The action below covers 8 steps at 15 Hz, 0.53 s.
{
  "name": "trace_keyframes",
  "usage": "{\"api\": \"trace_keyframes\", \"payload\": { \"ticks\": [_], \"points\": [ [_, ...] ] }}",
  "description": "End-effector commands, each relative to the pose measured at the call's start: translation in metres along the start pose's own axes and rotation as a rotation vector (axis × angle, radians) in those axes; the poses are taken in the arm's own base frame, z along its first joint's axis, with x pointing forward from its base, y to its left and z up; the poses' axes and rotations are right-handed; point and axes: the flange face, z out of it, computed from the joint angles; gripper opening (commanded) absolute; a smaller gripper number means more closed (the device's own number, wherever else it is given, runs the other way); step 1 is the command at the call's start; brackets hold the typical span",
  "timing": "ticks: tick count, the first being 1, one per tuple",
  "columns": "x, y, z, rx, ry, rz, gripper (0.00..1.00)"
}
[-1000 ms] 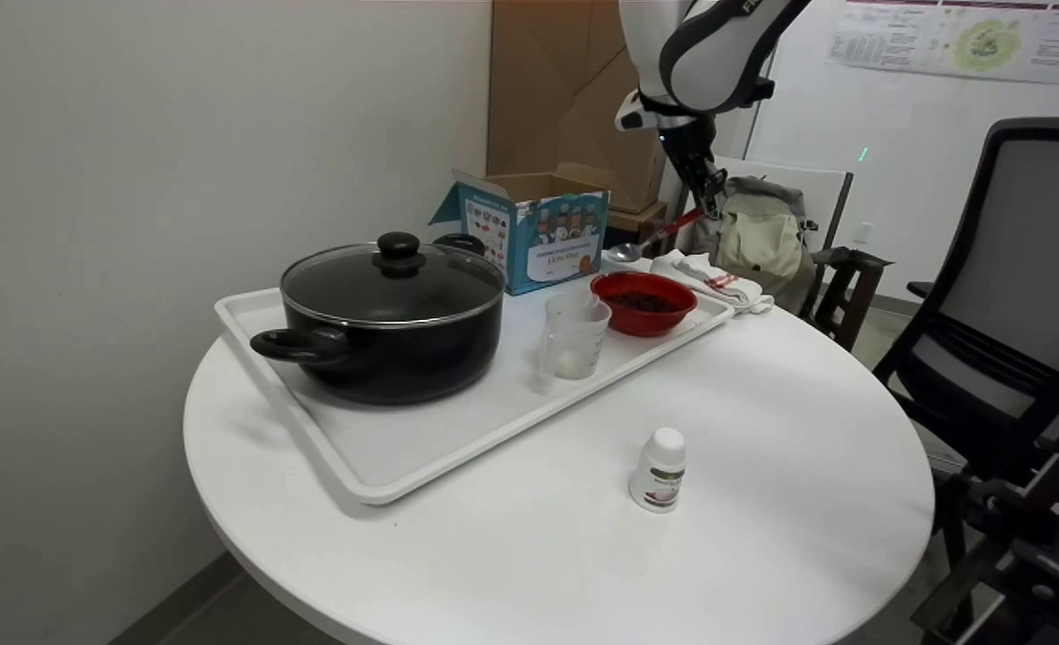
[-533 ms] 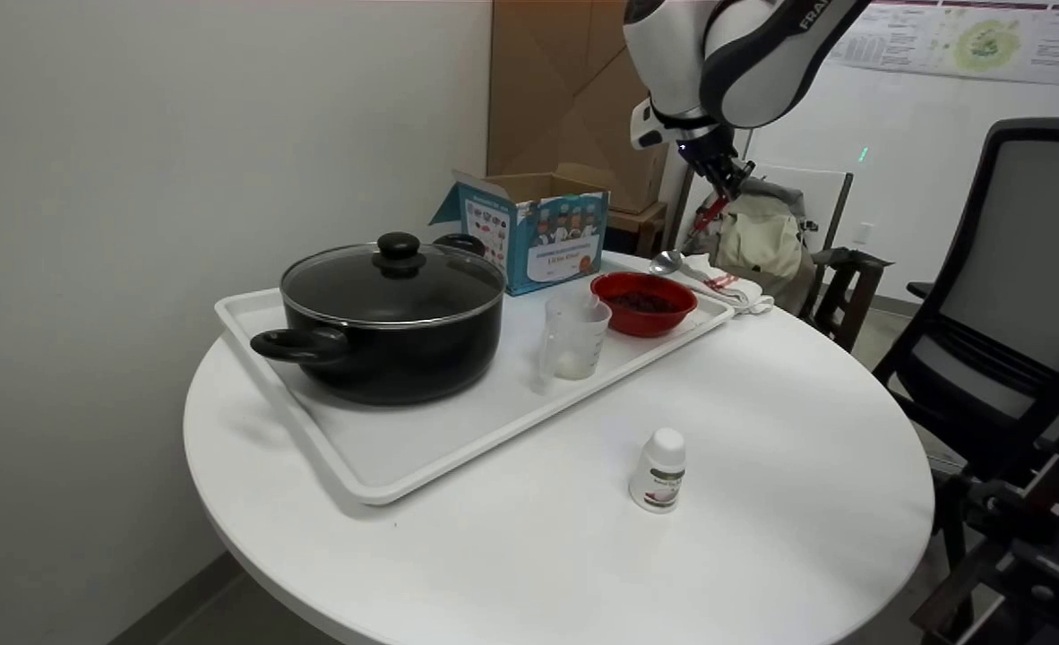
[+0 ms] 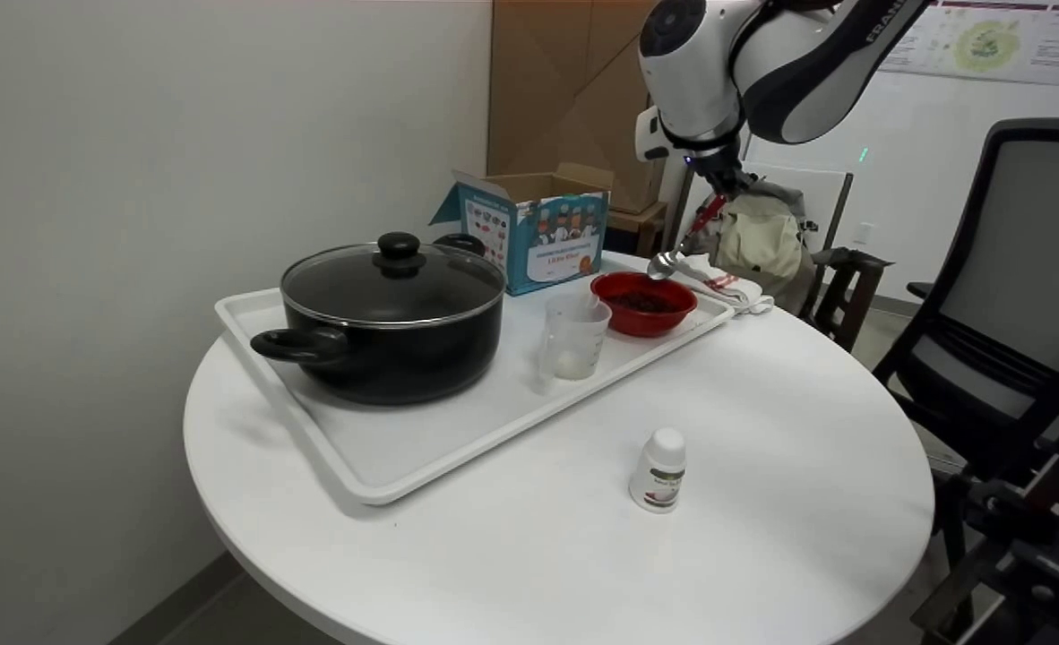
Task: Use the spoon to get the contents of the orange bowl and pour them into the colourless container
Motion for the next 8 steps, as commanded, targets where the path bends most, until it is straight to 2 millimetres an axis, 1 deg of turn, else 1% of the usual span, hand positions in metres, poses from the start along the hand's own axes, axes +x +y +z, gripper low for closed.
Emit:
{"api": "trace_keyframes", "payload": {
  "ticks": [1,8],
  "points": [
    [-0.002,-0.018,-0.015,-0.068,-0.011,-0.012,0.09],
    [0.011,-0.043,-0.026,-0.210,-0.033,-0.022,0.09]
  ]
}}
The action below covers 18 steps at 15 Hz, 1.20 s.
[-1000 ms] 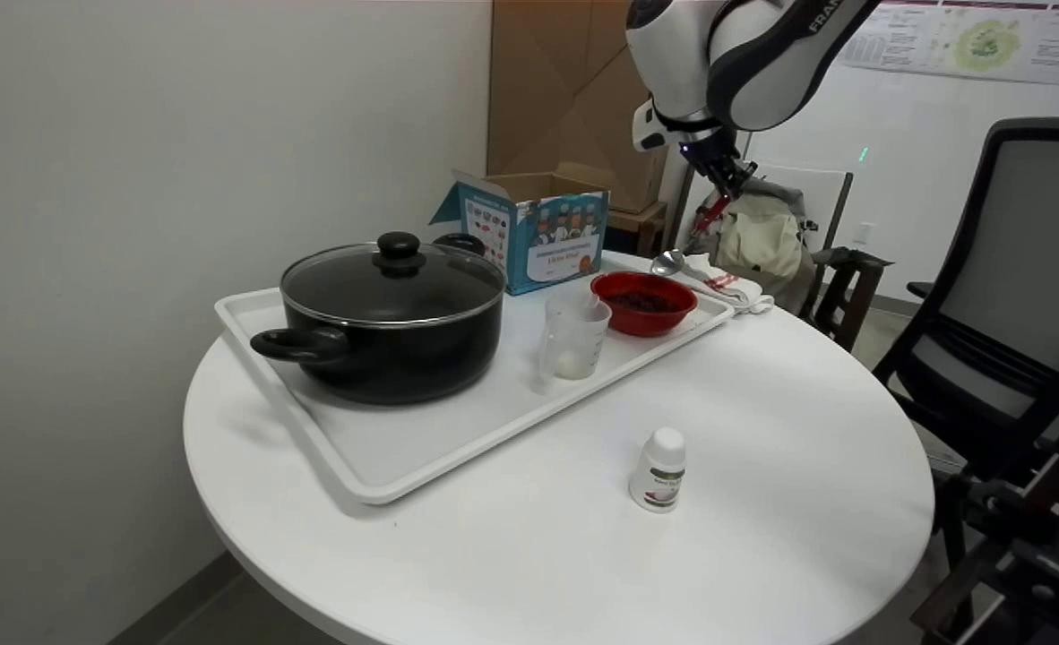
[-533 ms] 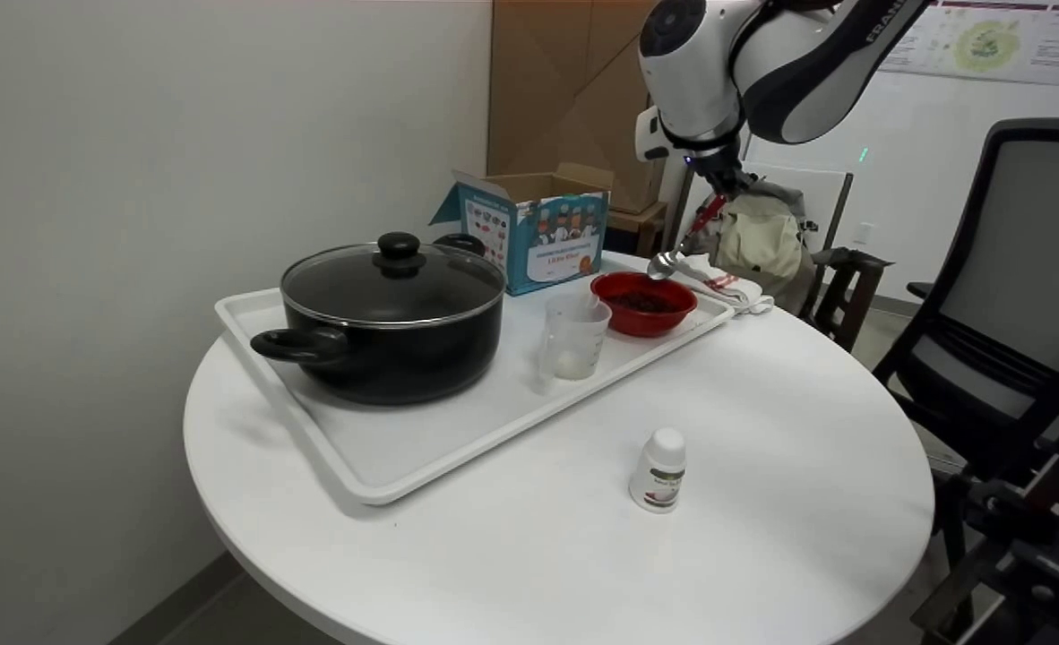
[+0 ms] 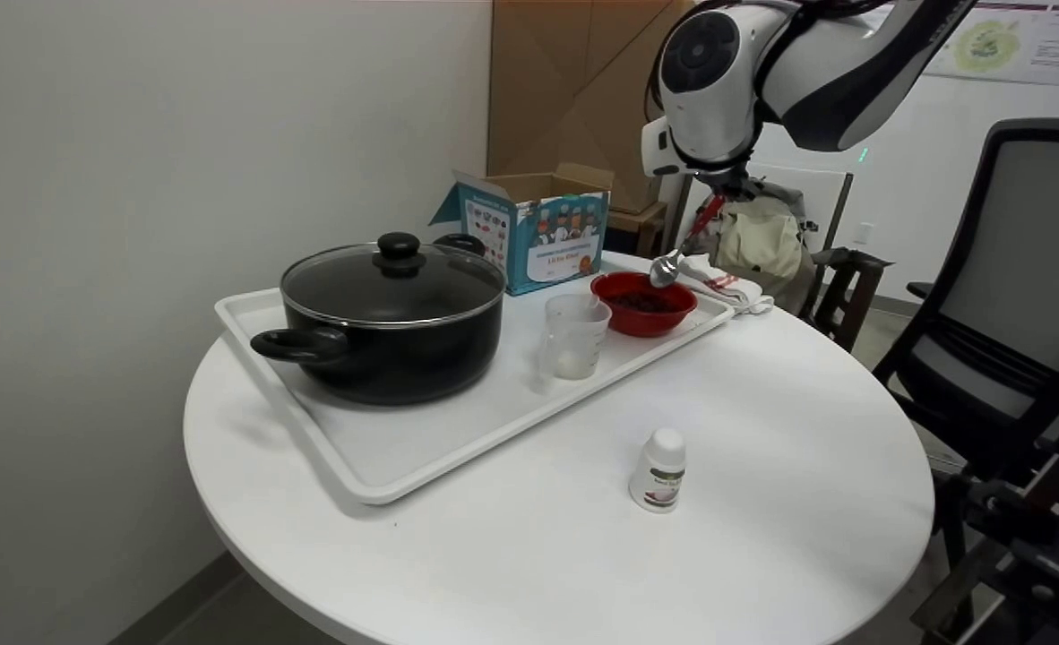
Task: Use the spoon to get the contents of the orange bowl and pour them into the colourless container
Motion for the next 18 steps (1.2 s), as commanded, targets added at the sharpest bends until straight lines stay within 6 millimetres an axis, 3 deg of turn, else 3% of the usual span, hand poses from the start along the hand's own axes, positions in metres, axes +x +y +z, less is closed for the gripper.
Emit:
{"api": "trace_keyframes", "payload": {
  "ticks": [1,13,18],
  "points": [
    [-0.001,-0.013,-0.015,-0.065,0.005,0.003,0.09],
    [0.025,-0.056,-0.022,-0.104,0.027,0.012,0.09],
    [0.032,-0.062,-0.020,-0.063,0.016,0.069,0.09]
  ]
}}
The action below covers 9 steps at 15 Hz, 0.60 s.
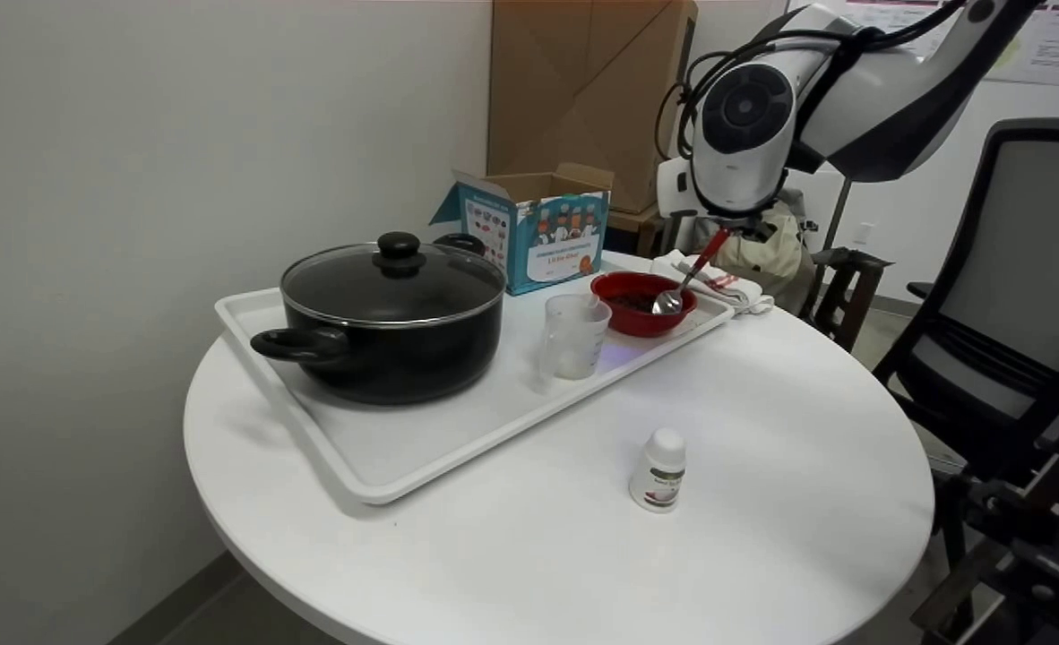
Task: Use the spoon to get the contents of the orange bowl and pour them into the colourless container
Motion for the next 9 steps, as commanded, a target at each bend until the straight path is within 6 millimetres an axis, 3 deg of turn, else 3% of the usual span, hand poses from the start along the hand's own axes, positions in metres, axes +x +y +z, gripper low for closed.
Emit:
{"api": "trace_keyframes", "payload": {
  "ticks": [1,9],
  "points": [
    [-0.002,-0.002,-0.002,0.031,-0.038,0.068,0.09],
    [0.005,0.014,0.005,0.126,-0.108,0.206,0.09]
  ]
}}
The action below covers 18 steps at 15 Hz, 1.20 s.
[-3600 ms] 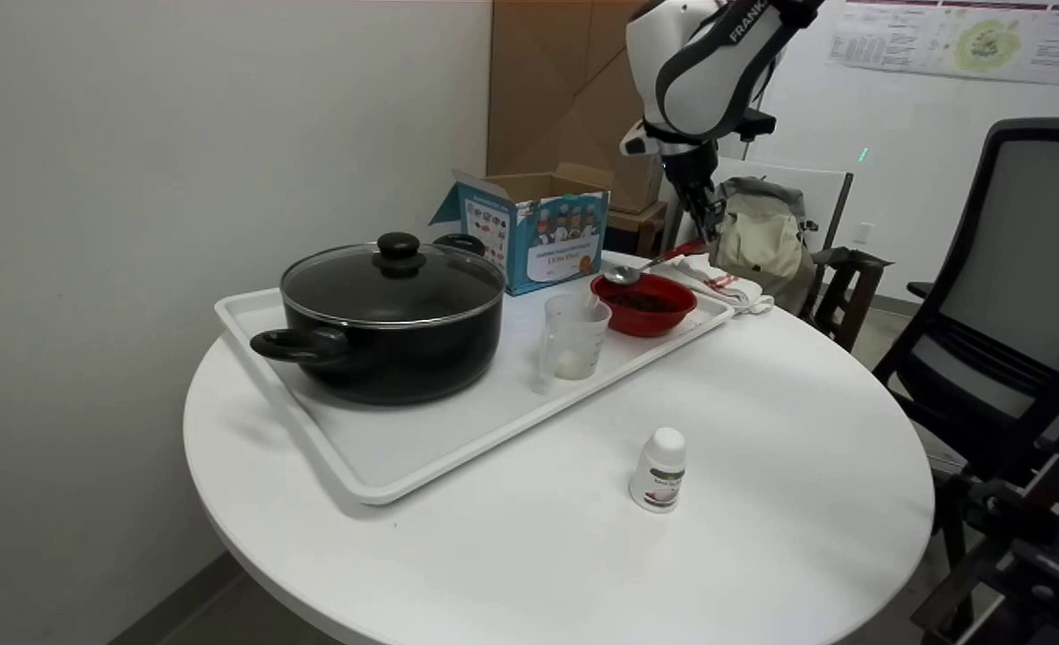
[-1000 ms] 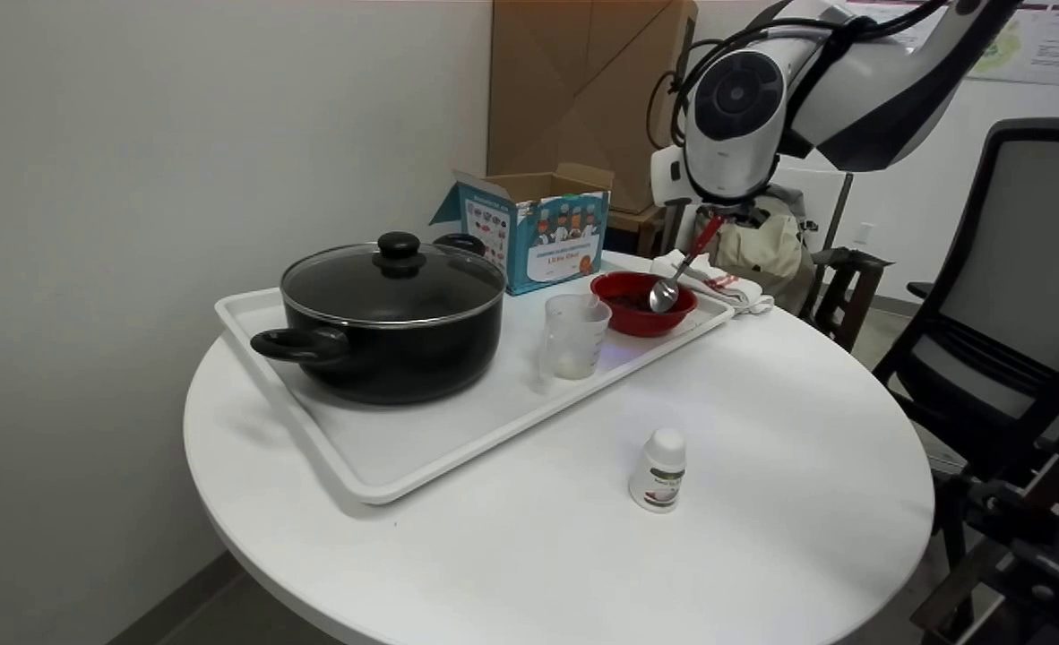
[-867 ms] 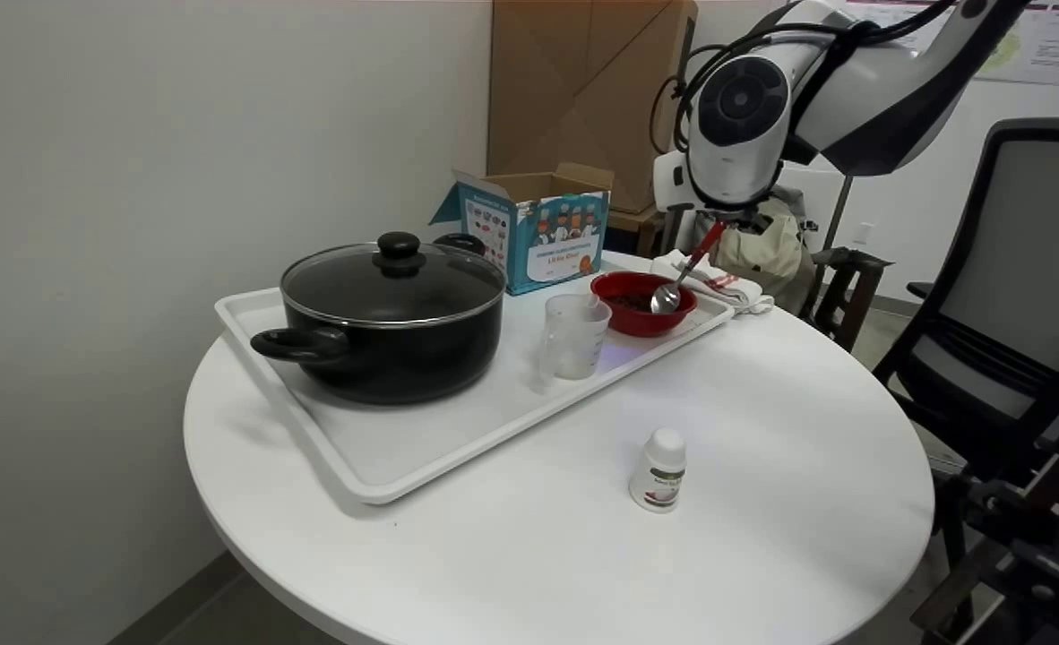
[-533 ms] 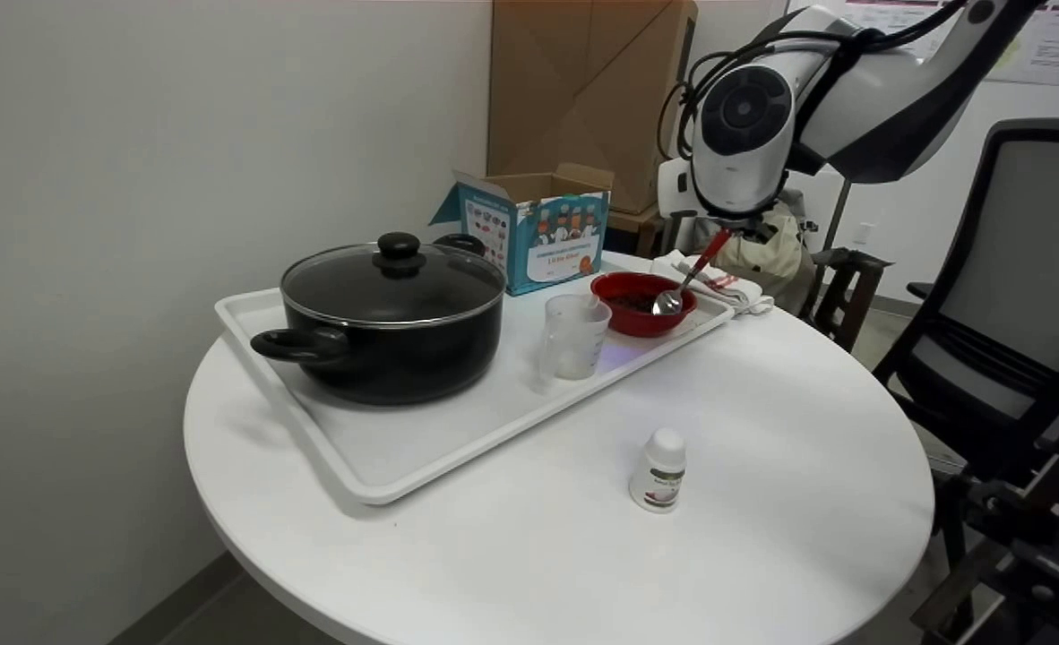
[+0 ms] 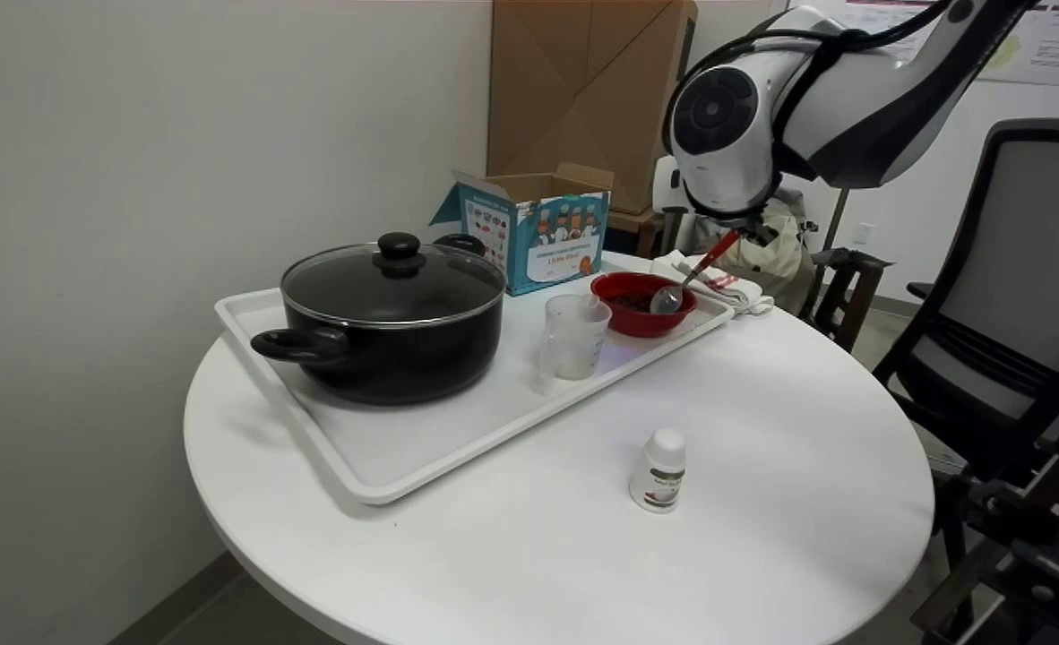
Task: Use the spoon to get the contents of the orange bowl and pour them into the colourless container
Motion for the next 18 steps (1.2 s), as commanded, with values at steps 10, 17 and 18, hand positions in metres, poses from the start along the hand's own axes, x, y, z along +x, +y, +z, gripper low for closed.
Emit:
{"api": "trace_keyframes", "payload": {
  "ticks": [10,17,18],
  "points": [
    [0.015,0.035,0.015,-0.033,-0.076,0.181,0.09],
    [0.018,0.027,0.014,-0.062,-0.086,0.155,0.09],
    [0.019,0.024,0.012,-0.055,-0.084,0.145,0.09]
  ]
}}
